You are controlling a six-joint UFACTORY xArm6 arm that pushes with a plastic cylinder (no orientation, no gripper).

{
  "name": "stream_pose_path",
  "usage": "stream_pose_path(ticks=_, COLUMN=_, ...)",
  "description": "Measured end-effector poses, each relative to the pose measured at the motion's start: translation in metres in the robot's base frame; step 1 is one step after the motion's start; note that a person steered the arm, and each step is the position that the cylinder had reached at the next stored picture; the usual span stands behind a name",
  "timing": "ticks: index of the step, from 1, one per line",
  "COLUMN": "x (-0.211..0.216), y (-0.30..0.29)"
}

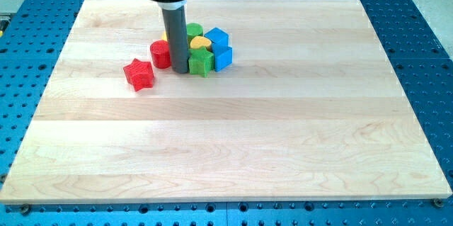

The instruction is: Slightly touch the green star

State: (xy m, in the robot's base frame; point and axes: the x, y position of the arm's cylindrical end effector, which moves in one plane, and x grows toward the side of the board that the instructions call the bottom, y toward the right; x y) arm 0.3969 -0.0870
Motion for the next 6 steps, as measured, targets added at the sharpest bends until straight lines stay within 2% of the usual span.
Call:
stream_pose_path(ticks=1, x=0.022, y=-0.003)
stream_pose_path(ticks=3, x=0.03, y=0.002)
stream_pose_path(ticks=4, x=0.036, y=0.043)
stream_pose_path(ticks=5, x=0.021, y=0.048)
stream_pose_path(ticks=6, x=0.021, y=0.025)
